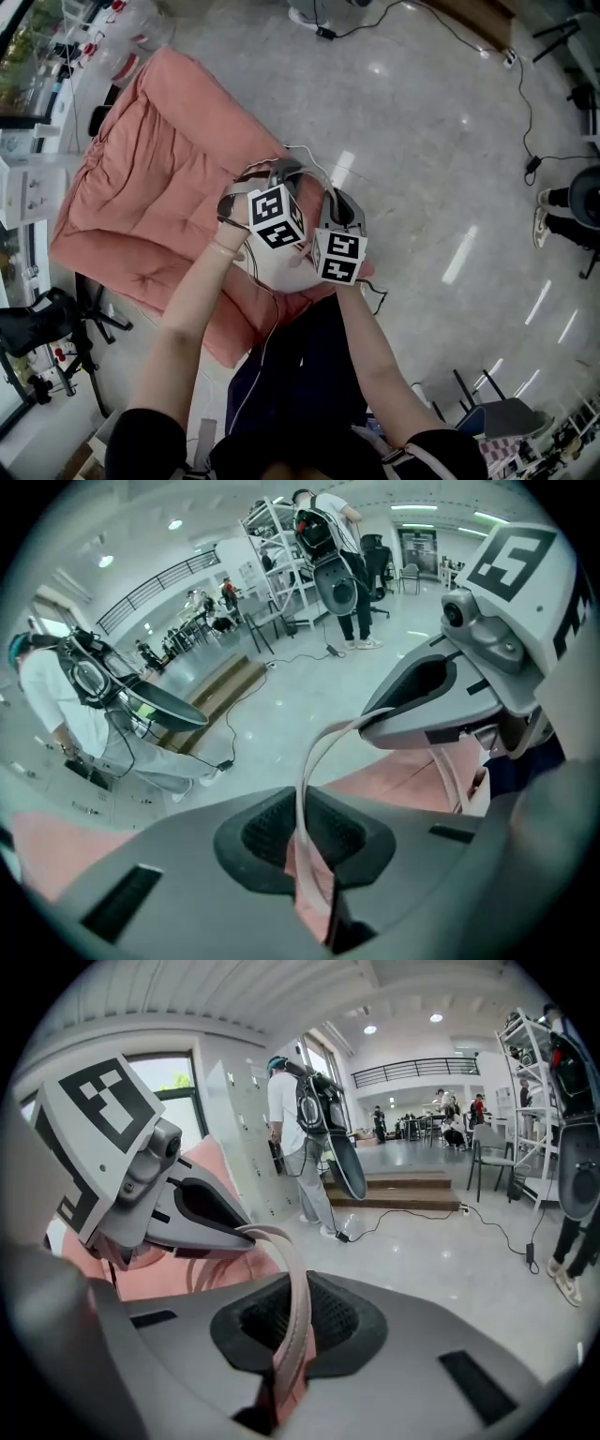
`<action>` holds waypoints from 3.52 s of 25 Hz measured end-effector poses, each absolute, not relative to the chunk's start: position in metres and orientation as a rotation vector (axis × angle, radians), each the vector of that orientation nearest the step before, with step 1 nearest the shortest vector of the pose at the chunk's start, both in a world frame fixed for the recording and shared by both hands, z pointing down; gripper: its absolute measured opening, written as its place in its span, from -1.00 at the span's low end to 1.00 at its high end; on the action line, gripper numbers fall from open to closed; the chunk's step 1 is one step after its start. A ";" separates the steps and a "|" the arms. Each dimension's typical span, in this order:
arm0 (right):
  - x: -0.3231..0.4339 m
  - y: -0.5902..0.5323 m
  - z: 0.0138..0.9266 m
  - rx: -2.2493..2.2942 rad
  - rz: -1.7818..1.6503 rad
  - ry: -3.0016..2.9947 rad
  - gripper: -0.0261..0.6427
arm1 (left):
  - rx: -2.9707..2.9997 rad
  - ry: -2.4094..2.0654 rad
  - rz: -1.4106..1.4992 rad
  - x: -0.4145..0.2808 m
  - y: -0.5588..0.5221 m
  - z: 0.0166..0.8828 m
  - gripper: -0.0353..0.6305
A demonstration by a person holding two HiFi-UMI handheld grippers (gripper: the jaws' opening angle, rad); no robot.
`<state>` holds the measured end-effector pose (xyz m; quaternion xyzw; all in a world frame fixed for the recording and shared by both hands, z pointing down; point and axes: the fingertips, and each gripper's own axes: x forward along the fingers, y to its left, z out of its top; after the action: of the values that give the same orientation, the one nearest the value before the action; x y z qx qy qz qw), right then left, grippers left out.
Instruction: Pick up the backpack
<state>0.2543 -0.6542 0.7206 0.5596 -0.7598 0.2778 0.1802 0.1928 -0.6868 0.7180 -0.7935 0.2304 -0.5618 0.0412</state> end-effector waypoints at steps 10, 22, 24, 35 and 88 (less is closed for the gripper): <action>0.222 -0.613 0.676 1.555 0.704 -2.215 -0.79 | -2.653 1.051 -1.432 0.162 -0.642 0.667 -0.77; 0.169 -0.560 0.645 1.464 0.646 -2.289 -0.79 | -2.732 1.287 -1.262 0.104 -0.578 0.638 -0.77; 0.160 -0.552 0.637 1.449 0.635 -2.296 -0.79 | -2.732 1.313 -1.248 0.094 -0.568 0.630 -0.77; 0.121 -0.503 0.602 1.421 0.665 -2.352 -0.79 | -2.741 1.433 -1.163 0.056 -0.516 0.597 -0.77; 0.023 -0.464 0.252 0.924 0.302 -2.973 -0.79 | -2.433 1.977 0.090 -0.023 -0.430 0.220 -0.78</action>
<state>0.0233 -0.4644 0.2522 0.2953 -0.9505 0.0966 0.0069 -0.0235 -0.4295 0.2197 -0.7758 0.6303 0.0286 0.0027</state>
